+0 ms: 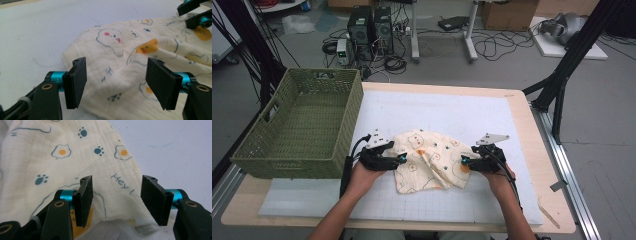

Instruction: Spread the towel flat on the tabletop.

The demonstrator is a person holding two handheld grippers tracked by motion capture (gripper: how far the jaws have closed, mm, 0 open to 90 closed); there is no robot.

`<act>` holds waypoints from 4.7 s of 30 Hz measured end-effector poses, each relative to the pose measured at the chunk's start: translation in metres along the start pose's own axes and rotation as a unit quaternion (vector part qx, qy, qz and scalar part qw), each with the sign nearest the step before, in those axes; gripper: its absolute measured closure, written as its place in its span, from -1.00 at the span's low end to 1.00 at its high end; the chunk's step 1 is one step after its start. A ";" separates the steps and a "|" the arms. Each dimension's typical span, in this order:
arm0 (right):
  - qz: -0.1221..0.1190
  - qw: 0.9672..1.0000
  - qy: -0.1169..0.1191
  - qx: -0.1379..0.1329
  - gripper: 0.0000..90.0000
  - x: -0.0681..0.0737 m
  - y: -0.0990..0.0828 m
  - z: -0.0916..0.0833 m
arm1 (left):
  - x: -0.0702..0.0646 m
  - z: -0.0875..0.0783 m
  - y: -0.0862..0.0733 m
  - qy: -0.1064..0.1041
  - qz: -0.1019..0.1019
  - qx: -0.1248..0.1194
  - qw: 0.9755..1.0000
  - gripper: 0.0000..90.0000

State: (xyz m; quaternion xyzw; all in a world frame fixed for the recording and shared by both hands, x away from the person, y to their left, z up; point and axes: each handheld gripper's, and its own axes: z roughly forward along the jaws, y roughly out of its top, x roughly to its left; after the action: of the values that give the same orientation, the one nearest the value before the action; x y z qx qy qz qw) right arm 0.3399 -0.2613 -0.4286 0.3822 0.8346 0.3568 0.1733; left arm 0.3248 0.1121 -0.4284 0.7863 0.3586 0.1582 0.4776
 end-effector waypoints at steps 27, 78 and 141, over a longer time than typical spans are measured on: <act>-0.030 0.994 -0.106 -0.014 0.87 -0.029 0.047 0.019 | 0.004 -0.005 -0.020 0.006 0.031 0.055 0.998 0.92; -0.058 0.991 0.124 -0.005 0.94 0.046 -0.031 -0.008 | 0.005 -0.011 -0.017 0.002 0.011 -0.005 1.000 0.30; 0.035 0.998 -0.036 -0.048 0.26 0.022 -0.081 -0.097 | 0.028 0.083 0.034 0.049 -0.059 0.028 0.997 0.05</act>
State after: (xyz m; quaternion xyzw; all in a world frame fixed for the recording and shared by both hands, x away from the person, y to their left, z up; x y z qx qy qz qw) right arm 0.2296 -0.3266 -0.4213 0.4149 0.7958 0.3883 0.2092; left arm 0.4075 0.0699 -0.4420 0.7684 0.4313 0.1579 0.4456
